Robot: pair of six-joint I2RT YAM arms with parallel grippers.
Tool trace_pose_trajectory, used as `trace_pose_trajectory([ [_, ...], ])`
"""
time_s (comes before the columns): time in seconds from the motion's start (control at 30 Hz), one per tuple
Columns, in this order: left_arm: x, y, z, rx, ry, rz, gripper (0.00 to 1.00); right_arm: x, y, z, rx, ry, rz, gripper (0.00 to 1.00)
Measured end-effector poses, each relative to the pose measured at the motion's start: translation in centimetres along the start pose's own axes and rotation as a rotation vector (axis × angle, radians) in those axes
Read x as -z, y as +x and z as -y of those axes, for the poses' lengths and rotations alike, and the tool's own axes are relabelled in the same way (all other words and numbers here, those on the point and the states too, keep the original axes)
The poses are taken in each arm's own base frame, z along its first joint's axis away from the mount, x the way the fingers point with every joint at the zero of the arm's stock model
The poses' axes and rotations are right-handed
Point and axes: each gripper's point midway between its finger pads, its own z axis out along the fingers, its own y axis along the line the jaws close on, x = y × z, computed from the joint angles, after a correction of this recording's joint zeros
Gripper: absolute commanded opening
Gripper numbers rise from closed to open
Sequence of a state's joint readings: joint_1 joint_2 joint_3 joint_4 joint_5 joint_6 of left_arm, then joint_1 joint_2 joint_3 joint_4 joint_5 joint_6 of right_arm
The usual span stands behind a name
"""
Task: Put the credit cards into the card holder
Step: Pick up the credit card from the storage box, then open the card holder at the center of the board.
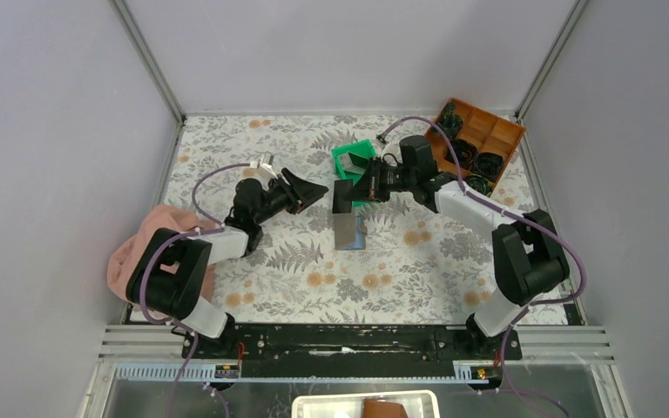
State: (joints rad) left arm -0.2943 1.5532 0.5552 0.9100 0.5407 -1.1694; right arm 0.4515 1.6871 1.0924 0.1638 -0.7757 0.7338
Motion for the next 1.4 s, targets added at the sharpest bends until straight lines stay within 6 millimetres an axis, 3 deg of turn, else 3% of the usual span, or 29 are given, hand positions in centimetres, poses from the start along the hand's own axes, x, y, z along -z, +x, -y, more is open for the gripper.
trace_pose_trajectory([
  [0.23,0.6,1.4,-2.5,-0.069,-0.125,-0.036,0.48,2.1,1.5,0.1,0.108,0.168,-0.016,0.0],
  [0.47,1.0,5.5,-5.0,-0.15,-0.248,-0.158,0.45,2.4,4.9,2.4,0.125,0.322,-0.109,0.0],
  [0.67,0.8,8.1,-5.5,-0.222,-0.298,-0.244,0.43,3.1,6.3,4.0,0.126,0.416,-0.151,0.0],
  [1.07,0.9,11.0,-7.2,-0.299,-0.382,-0.351,0.42,2.6,7.0,7.4,0.111,0.529,-0.225,0.0],
  [1.4,1.1,12.0,-8.6,-0.323,-0.434,-0.397,0.42,2.2,6.1,8.7,0.141,0.597,-0.251,0.0],
])
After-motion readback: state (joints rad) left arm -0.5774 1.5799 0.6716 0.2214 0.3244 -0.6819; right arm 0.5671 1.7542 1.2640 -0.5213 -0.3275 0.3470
